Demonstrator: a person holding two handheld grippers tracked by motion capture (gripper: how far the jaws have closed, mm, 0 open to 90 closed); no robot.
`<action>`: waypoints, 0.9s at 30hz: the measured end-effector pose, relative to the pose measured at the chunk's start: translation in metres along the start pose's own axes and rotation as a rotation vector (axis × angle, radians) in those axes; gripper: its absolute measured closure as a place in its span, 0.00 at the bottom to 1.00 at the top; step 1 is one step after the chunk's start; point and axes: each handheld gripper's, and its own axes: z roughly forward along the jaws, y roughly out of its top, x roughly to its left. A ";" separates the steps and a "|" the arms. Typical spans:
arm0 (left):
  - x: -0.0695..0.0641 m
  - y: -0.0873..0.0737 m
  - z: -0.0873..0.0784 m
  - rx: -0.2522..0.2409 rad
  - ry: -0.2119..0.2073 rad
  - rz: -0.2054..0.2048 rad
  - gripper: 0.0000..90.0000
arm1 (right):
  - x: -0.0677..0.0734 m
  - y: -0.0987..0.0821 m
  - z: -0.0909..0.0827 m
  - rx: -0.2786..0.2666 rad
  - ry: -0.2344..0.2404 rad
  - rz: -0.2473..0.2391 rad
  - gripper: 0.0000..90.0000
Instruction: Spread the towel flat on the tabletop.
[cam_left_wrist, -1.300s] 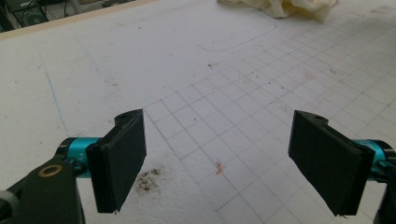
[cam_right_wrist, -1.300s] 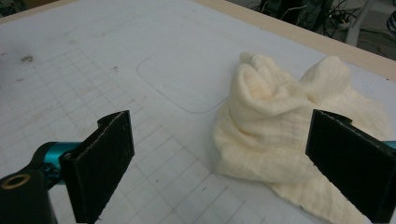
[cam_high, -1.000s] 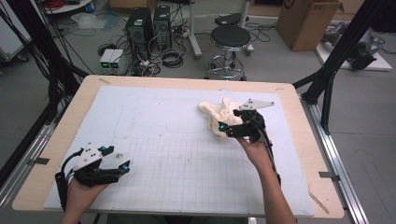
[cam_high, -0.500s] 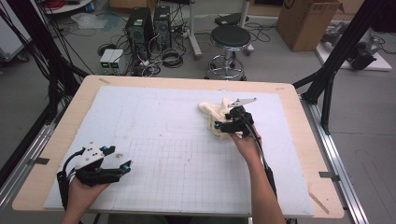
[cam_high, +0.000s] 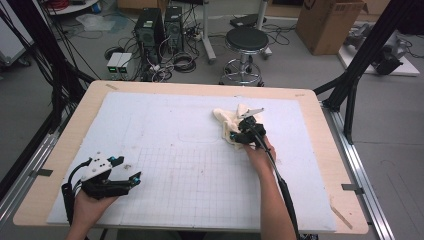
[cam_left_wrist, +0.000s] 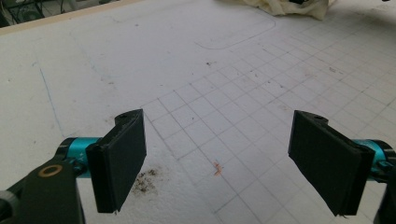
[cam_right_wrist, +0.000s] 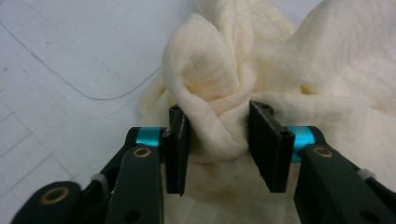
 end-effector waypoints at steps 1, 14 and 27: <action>0.000 0.000 0.000 0.000 -0.001 0.001 0.22 | 0.000 0.000 0.000 0.000 0.000 0.000 0.69; 0.003 -0.001 -0.002 -0.002 0.009 -0.008 0.22 | -0.004 0.002 -0.014 -0.022 0.043 0.071 0.87; 0.002 -0.001 -0.002 -0.003 0.009 -0.002 0.22 | 0.014 0.013 -0.050 -0.091 0.138 0.071 0.87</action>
